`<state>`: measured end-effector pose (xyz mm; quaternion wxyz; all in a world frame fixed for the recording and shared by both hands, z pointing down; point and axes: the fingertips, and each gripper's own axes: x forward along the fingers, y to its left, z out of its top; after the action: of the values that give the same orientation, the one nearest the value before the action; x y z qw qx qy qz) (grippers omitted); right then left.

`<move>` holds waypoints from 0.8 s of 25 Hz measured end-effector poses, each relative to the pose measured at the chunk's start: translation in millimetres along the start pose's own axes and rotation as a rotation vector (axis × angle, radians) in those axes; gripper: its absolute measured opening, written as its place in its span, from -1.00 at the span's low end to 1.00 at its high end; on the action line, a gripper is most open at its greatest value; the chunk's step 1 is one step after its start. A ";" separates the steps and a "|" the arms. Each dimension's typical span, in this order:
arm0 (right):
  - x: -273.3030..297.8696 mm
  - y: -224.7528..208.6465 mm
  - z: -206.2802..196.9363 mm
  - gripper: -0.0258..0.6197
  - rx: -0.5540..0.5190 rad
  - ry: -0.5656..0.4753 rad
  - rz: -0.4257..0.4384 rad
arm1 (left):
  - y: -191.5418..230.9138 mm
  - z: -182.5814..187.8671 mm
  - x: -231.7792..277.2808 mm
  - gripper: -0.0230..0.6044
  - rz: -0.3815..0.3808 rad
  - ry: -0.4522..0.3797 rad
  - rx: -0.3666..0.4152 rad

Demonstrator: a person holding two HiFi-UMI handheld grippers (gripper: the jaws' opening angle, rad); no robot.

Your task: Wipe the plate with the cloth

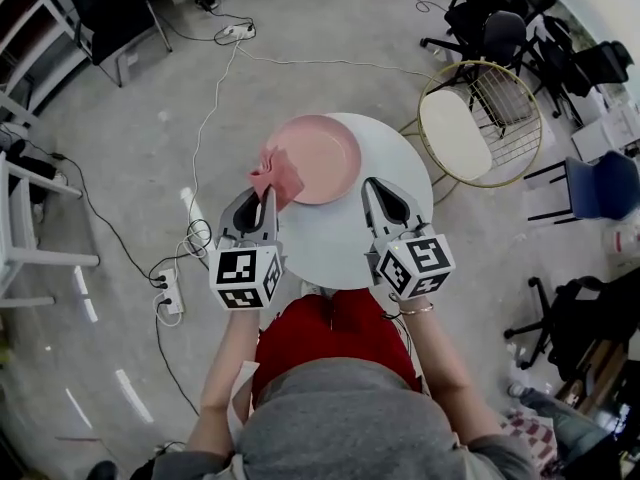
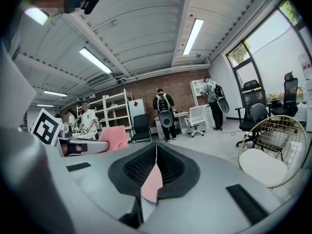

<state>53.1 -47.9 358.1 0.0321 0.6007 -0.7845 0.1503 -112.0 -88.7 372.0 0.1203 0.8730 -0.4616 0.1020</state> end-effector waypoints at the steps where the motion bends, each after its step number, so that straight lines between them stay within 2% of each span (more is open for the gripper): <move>1: 2.4 -4.8 -1.0 -0.83 0.000 0.008 -0.007 | 0.3 -3.0 5.7 -0.81 -0.001 0.009 -0.006; 6: 14.7 -22.4 -10.0 -0.83 0.007 0.041 -0.027 | -1.6 -19.6 29.7 -0.81 -0.006 0.061 -0.020; 13: 37.3 -49.9 -20.5 -0.83 0.013 0.082 0.002 | 0.8 -38.0 64.2 -0.81 0.022 0.136 -0.057; 20: 60.1 -83.5 -23.5 -0.83 0.029 0.126 0.042 | -12.4 -38.3 109.8 -0.81 0.019 0.181 -0.075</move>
<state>112.9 -117.0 410.7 0.0695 0.5738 -0.7912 0.1998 -43.6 -156.1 438.7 0.1932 0.8507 -0.4605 0.1642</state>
